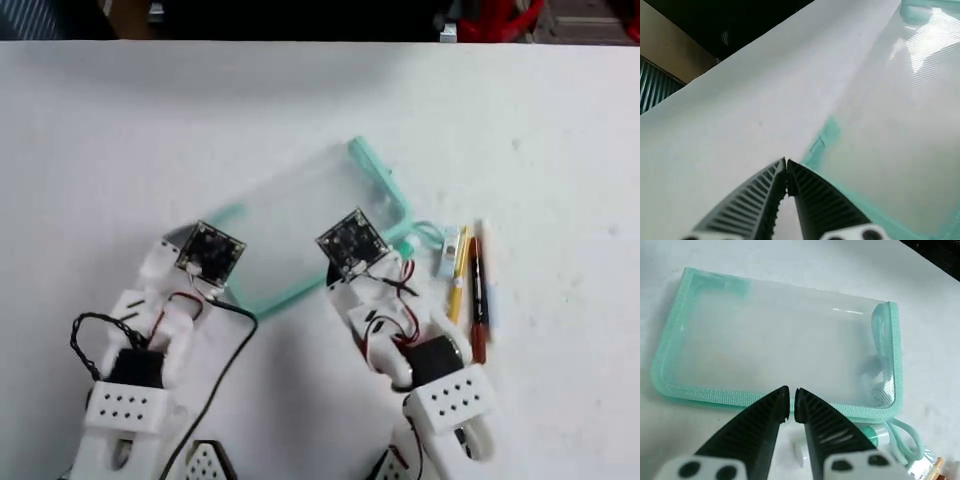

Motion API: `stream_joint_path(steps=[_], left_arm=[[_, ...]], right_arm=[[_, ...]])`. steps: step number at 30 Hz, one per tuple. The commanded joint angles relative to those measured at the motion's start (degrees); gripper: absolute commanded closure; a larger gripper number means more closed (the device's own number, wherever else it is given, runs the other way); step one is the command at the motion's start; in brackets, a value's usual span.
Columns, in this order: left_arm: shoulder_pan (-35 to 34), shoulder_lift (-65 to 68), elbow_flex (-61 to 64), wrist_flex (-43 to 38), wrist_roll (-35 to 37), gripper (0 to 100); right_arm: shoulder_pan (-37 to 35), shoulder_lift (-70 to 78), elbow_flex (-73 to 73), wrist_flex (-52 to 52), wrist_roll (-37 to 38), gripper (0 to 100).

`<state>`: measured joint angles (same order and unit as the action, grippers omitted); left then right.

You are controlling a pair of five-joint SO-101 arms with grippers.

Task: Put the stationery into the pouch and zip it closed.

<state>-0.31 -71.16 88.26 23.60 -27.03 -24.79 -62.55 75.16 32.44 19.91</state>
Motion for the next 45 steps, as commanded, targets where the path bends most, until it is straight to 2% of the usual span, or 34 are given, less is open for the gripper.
stream_joint_path(steps=[1,7,10,13,18,20,23,24,30,31,34,35,40,42,44,45], left_arm=[[0.4,-1.45,-0.26,0.26,0.18,98],[0.4,-1.45,-0.18,0.35,0.18,98],[0.4,-1.45,-0.26,0.62,0.18,98],[0.75,-1.45,-0.53,2.11,0.18,98],[0.75,-1.45,-0.53,1.93,0.18,98],[0.75,-1.45,-0.53,1.93,0.18,98],[0.75,-1.45,-0.53,1.85,0.18,98],[0.75,-1.54,-0.53,1.85,0.18,98],[0.4,-1.54,-1.67,2.29,0.44,98],[0.48,-1.54,-1.76,1.85,0.44,98],[1.19,-1.54,-1.85,1.85,0.35,98],[1.27,-1.54,-1.85,1.85,0.18,98],[0.92,-1.54,-1.85,2.29,0.09,98],[0.92,-1.54,-1.85,2.29,0.0,98],[0.92,-1.54,-1.76,2.29,0.0,98],[0.92,-1.54,-1.76,2.29,0.0,98]], right_arm=[[-0.22,-2.59,0.26,-1.19,-0.53,95.4],[-0.22,-3.74,1.76,-1.27,-0.44,80.3],[-0.22,-3.65,2.11,-1.89,0.0,83.9],[0.92,-3.74,2.64,-2.33,2.37,99.8],[2.15,-3.74,5.8,-8.75,2.2,86.3],[2.24,-3.74,7.03,-10.59,2.73,87.2],[2.24,-3.74,7.47,-11.38,2.81,97.9],[2.24,-3.74,7.47,-11.38,2.81,98.5],[2.33,-3.74,7.47,-11.38,2.37,84.3],[2.33,-3.74,7.47,-11.38,2.73,85.8],[2.33,-3.74,7.47,-11.38,2.73,98.7],[2.33,-3.74,7.47,-11.38,2.73,98.1],[2.07,-3.74,7.56,-11.12,2.73,84.0],[2.24,-3.74,7.56,-11.03,2.81,86.4],[2.33,-3.74,7.56,-11.3,2.81,97.8],[2.24,-3.74,7.65,-11.3,2.81,99.1]])
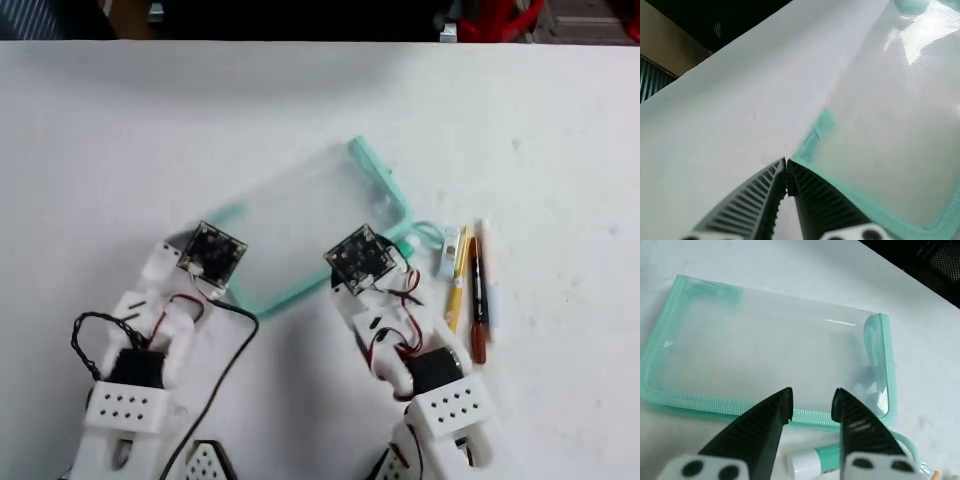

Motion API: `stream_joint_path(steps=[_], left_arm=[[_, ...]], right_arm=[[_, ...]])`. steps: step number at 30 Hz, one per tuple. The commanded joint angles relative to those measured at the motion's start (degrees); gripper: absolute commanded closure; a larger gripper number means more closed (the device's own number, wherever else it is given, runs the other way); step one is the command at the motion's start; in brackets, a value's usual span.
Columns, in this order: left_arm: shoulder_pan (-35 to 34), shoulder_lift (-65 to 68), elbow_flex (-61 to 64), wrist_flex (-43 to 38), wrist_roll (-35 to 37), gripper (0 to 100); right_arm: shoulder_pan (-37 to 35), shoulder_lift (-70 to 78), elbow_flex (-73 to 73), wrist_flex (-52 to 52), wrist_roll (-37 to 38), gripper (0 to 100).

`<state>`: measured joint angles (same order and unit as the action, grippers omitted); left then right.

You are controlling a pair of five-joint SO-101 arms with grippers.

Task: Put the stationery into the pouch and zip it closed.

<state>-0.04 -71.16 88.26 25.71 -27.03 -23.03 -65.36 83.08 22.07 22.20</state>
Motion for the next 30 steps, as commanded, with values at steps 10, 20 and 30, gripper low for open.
stream_joint_path(steps=[10,20,30], left_arm=[[0.92,-1.54,-1.58,-0.09,0.0,98],[0.84,-1.54,-0.26,-0.26,0.0,98],[1.1,-1.54,-0.18,-0.26,0.0,98]], right_arm=[[0.13,-0.92,2.46,-6.2,0.44,97.1],[0.48,-0.92,4.4,-9.89,0.53,88.5],[0.57,-0.92,4.4,-8.66,0.53,86.1]])
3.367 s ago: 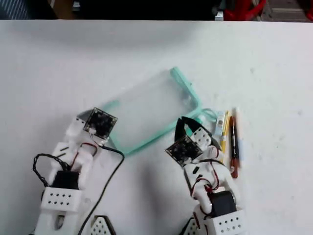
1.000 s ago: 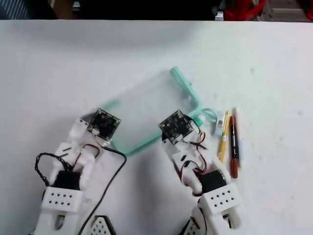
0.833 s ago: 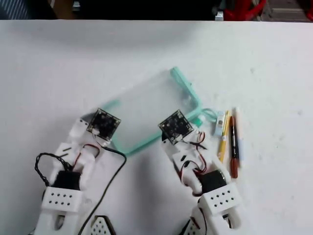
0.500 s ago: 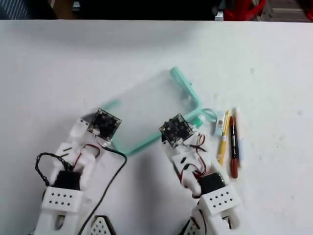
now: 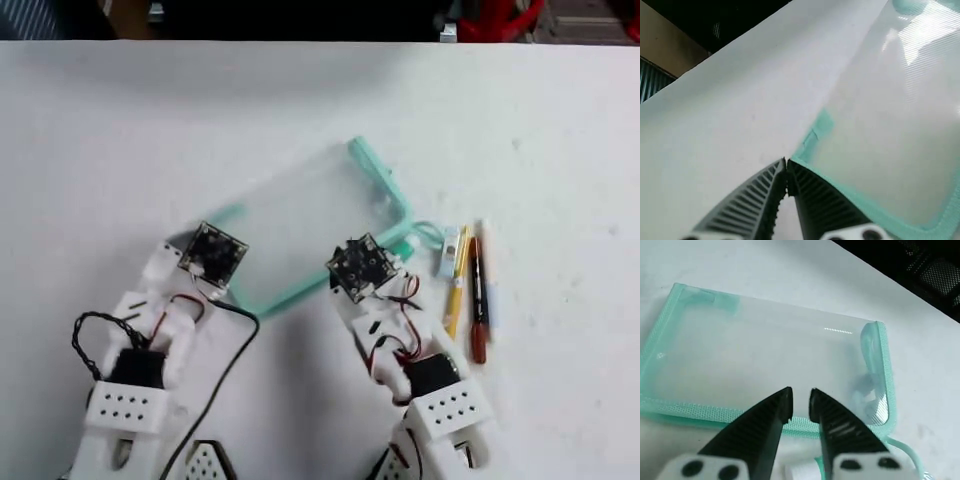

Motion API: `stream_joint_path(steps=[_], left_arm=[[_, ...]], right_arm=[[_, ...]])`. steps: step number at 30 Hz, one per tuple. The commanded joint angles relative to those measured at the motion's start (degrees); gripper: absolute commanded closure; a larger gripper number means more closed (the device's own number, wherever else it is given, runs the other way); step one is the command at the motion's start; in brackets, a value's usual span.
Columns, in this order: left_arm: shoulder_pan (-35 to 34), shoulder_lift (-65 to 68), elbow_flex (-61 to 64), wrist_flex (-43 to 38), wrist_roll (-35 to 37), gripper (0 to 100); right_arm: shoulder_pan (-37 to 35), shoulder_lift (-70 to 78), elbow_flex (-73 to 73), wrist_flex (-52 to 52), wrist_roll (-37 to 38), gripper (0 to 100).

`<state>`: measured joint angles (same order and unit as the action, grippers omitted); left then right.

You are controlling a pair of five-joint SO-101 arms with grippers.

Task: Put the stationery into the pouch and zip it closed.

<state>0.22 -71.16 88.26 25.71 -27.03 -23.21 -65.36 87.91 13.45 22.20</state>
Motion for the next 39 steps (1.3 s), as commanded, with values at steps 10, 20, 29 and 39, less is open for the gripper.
stream_joint_path(steps=[10,20,29,39], left_arm=[[0.4,-1.54,-0.53,-0.26,0.0,98],[0.4,-1.54,-0.53,-0.26,0.0,98],[0.4,-1.54,-0.53,-0.26,0.0,98],[0.4,-1.54,-0.53,-0.26,0.0,98]], right_arm=[[13.93,-0.92,-3.78,-0.4,-7.03,88.2],[14.73,-0.92,-4.31,-0.04,-8.7,89.3],[14.64,-0.92,-4.31,-0.13,-8.35,94.3],[14.99,-0.92,-4.4,-0.4,-8.97,93.9]])
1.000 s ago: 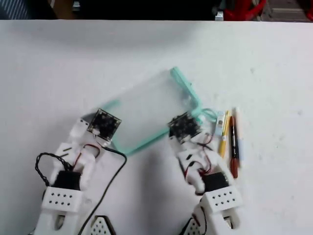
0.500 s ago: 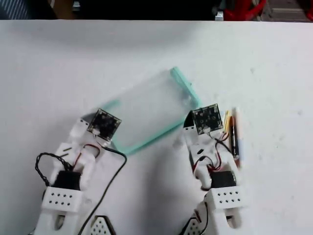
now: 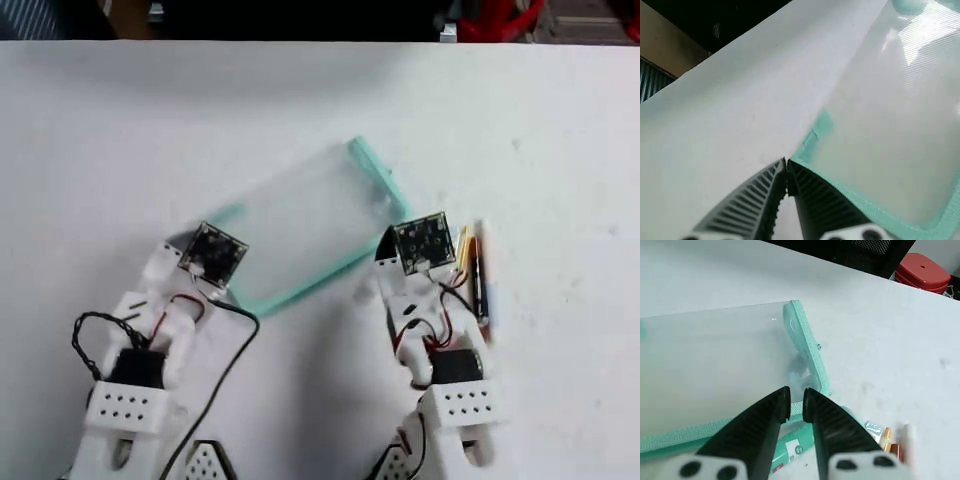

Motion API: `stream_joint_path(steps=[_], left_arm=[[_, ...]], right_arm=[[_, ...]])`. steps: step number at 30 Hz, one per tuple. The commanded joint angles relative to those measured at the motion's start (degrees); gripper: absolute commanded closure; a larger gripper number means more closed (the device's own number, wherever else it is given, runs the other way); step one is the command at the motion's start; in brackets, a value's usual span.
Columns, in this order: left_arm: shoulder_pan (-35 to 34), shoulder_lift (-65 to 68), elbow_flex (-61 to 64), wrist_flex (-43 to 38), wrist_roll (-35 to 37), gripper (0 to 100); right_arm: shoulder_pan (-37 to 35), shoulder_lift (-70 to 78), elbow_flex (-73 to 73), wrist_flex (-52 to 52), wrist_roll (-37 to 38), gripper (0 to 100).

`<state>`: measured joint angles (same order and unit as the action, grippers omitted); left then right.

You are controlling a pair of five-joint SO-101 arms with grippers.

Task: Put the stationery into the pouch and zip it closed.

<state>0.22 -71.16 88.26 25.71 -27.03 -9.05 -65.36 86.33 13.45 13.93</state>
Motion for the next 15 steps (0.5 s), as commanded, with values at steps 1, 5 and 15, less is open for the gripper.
stream_joint_path(steps=[1,5,15], left_arm=[[0.4,-1.54,-0.53,-0.26,0.0,98],[0.4,-1.54,-0.53,-0.26,0.0,98],[0.4,-1.54,-0.53,-0.26,0.0,98]], right_arm=[[0.84,-0.92,-2.81,-0.4,-0.7,93.8],[0.48,-0.92,-2.9,-0.4,-0.7,93.8],[-1.01,-0.92,-3.08,-0.04,-0.35,81.4]])
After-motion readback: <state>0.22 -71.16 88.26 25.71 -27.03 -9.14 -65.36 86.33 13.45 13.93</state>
